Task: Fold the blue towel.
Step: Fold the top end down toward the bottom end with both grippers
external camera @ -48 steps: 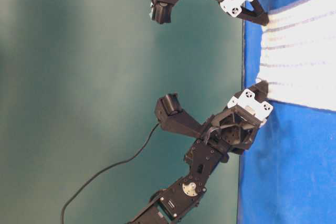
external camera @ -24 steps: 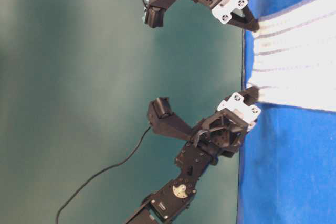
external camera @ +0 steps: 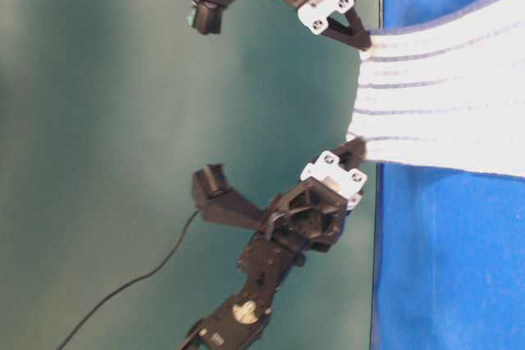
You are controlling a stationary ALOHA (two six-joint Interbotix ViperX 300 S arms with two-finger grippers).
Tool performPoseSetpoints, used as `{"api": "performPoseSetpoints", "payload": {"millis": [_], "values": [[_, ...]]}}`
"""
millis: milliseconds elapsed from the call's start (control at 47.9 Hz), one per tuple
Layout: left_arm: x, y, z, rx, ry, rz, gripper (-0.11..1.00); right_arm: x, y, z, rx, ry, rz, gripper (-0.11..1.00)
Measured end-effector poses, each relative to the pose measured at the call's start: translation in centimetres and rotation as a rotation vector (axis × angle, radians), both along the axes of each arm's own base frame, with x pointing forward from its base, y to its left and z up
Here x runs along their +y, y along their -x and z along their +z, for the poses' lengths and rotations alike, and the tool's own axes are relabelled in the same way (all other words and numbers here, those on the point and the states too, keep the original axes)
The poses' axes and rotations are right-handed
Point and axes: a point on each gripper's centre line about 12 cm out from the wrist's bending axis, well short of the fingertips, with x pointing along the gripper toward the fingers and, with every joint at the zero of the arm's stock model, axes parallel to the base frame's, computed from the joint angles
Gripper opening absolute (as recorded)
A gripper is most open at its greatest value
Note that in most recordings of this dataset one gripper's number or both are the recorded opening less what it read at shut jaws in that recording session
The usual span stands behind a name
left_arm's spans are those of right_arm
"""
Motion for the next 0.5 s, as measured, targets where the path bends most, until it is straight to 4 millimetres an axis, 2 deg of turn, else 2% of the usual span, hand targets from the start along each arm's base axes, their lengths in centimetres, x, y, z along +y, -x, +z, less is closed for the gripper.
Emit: {"api": "performPoseSetpoints", "payload": {"millis": [272, 502], "values": [[-5.3, 0.8, 1.1, 0.008, 0.004, -0.097, 0.05, 4.7, 0.0, 1.7, -0.003, -0.008, 0.068, 0.08], [-10.4, 1.3, 1.5, 0.014, 0.007, -0.203, 0.04, 9.8, -0.2, 2.4, -0.003, -0.049, 0.155, 0.08]]}}
